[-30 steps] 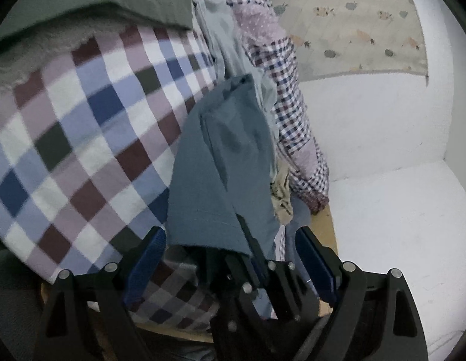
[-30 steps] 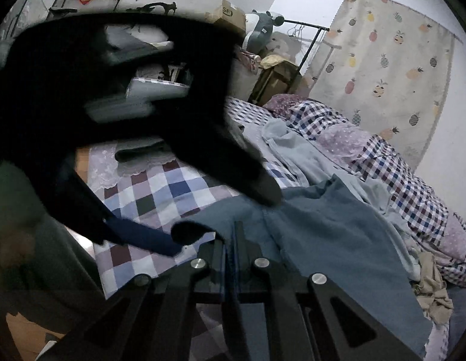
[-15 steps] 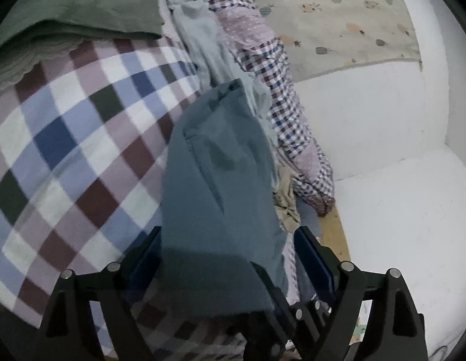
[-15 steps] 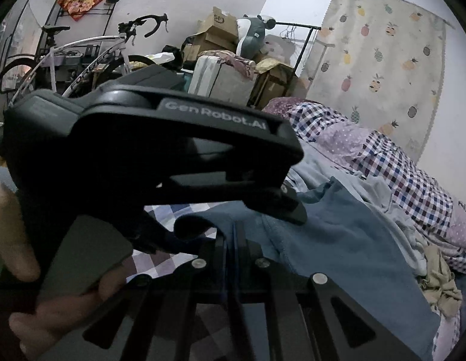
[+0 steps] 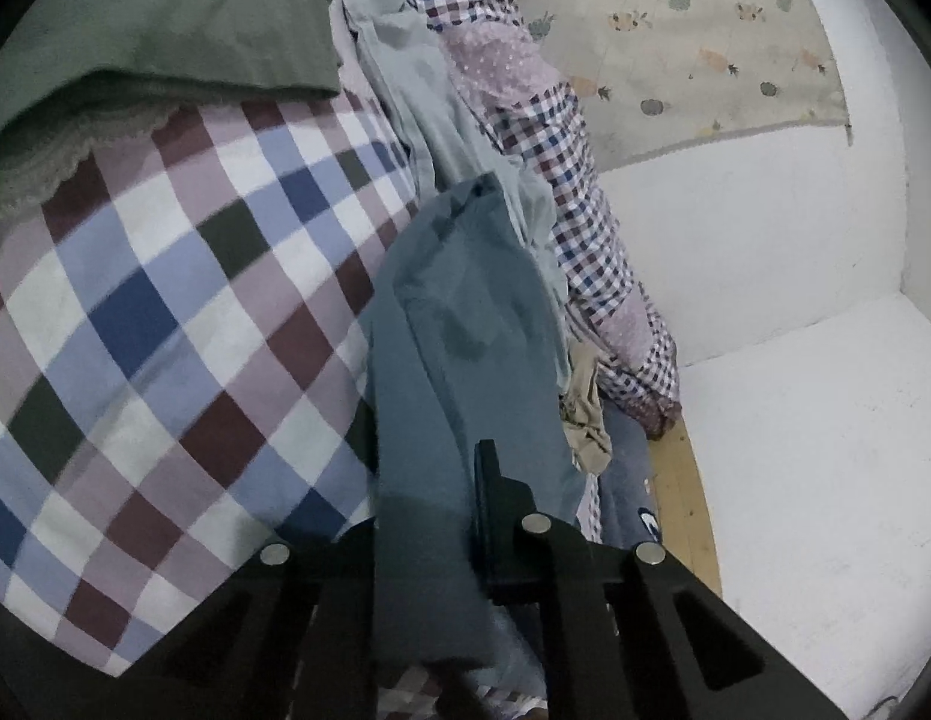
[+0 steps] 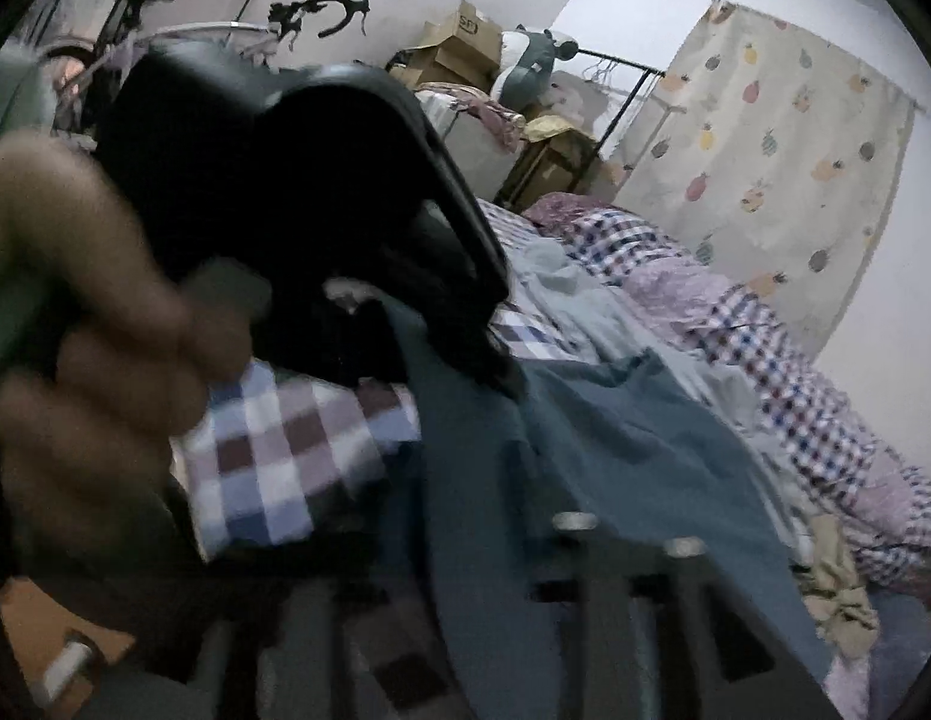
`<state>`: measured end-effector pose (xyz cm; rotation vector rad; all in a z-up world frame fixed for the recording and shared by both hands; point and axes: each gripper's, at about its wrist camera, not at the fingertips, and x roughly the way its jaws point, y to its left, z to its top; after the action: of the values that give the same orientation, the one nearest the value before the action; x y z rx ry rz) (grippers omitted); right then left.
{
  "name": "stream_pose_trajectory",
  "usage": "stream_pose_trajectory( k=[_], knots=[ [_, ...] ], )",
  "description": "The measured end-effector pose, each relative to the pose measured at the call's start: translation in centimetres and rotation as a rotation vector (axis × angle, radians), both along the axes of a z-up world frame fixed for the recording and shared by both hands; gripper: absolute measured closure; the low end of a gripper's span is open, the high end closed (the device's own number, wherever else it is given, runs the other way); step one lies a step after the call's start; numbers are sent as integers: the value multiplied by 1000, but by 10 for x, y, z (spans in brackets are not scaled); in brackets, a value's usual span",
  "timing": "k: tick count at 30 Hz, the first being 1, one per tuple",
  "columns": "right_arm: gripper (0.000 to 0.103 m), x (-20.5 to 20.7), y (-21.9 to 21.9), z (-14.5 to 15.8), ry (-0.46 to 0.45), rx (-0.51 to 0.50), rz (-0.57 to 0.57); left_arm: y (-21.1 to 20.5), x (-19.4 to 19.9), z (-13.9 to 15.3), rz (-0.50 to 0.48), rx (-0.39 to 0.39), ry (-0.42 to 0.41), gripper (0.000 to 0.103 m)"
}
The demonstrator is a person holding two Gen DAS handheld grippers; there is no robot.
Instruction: Fold clothes
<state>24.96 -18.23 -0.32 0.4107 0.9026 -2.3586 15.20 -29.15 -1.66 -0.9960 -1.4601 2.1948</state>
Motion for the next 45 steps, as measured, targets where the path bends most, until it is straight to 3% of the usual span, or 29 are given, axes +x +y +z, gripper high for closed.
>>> stream_pose_trajectory(
  k=[1,3,7,13,18,22,23,24,25,27,30,31,33,35,37,41,45],
  knots=[
    [34,1,4,-2,23,7,-18,-1,0,1,1,-3,0,99],
    [26,1,8,-6,49,20,-48,-1,1,2,1,-2,-1,99],
    [24,-3,5,-15,61,53,-90,-2,3,7,-6,5,14,100],
    [24,-22,-14,-19,81,72,-175,1,7,20,-46,-53,43,100],
    [24,-58,-21,-14,10,33,-258,-4,8,18,-60,7,50,100],
    [26,-76,-28,-14,-18,39,-253,-7,7,17,-75,62,59,100],
    [28,-78,-30,-15,-19,46,-243,-7,6,18,-79,66,60,100],
    [40,-82,-32,-16,-24,56,-235,-7,6,18,-85,68,59,100],
    [58,-87,-33,-18,-39,67,-235,-7,5,18,-89,69,58,100],
    [75,-96,-31,-21,-74,70,-245,-7,4,19,-98,67,57,100],
    [92,-96,-26,-16,-101,45,-223,-8,1,20,-104,66,50,100],
    [96,-95,-25,-14,-106,38,-213,-10,1,20,-103,71,46,98],
    [98,-92,-21,-10,-118,22,-194,-15,0,19,-93,76,37,84],
    [99,-90,-18,-6,-130,6,-174,-23,0,21,-65,56,23,35],
    [99,-87,-15,-2,-142,-10,-154,-31,-1,22,-42,42,24,22],
    [99,-81,-8,11,-149,-51,-129,-35,-17,24,-46,-34,-14,21],
    [101,-64,-9,27,-141,-84,-65,-18,-47,29,-150,-139,-41,21]
  ],
)
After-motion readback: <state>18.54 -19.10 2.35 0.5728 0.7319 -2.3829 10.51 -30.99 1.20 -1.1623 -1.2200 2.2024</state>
